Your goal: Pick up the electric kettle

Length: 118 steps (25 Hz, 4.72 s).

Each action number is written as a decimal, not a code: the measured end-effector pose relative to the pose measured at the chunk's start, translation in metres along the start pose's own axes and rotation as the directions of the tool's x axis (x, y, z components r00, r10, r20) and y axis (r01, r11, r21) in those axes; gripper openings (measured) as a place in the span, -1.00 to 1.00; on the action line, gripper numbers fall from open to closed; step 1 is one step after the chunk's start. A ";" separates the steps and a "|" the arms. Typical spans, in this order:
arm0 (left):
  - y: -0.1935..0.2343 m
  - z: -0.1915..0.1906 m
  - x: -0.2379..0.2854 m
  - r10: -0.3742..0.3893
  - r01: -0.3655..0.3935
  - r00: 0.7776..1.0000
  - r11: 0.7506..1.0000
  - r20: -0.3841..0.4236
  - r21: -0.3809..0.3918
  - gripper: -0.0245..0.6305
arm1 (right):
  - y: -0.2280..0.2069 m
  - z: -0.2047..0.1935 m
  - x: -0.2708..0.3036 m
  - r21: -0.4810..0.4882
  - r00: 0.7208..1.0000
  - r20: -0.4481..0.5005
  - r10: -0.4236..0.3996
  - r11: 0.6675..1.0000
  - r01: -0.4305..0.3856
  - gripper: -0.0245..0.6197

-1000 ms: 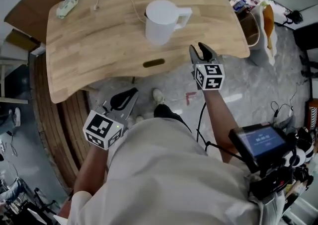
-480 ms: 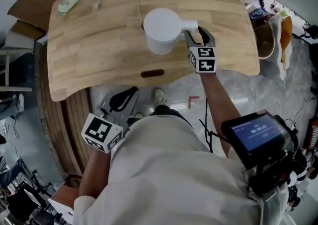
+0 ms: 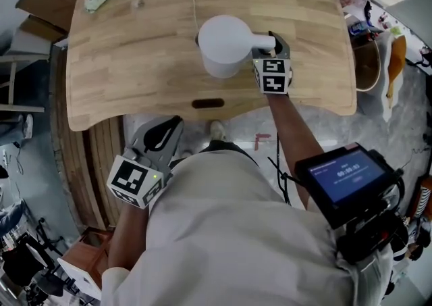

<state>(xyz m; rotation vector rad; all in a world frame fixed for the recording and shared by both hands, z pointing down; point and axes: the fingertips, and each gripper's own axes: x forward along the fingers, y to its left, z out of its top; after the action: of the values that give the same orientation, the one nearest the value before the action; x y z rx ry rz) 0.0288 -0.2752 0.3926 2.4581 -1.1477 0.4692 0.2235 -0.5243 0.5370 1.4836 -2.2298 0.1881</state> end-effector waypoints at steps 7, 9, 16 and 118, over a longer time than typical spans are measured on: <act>0.002 -0.002 -0.009 0.040 -0.040 0.999 0.999 0.015 -0.015 -0.86 | 0.000 0.006 0.005 0.031 0.999 0.028 0.022 0.999 -0.023 -0.37; 0.008 -0.003 -0.012 0.061 -0.060 0.998 0.998 0.019 -0.024 -0.86 | 0.005 0.006 0.006 0.054 0.999 0.031 0.037 0.998 -0.038 -0.57; 0.018 -0.005 -0.023 0.100 -0.098 0.995 0.994 0.018 -0.055 -0.86 | 0.006 0.009 0.006 0.082 0.999 0.033 -0.011 0.997 0.009 -0.81; -0.036 -0.124 -0.211 -0.348 0.345 0.937 0.936 0.035 0.066 -0.87 | 0.193 0.075 -0.339 0.233 0.977 0.157 -0.147 0.966 0.108 -0.80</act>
<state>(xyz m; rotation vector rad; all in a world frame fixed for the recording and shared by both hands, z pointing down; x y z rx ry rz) -0.0885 -0.0573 0.3983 2.6602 -0.6979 0.3446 0.1355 -0.1869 0.3467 1.8213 -2.2981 0.2874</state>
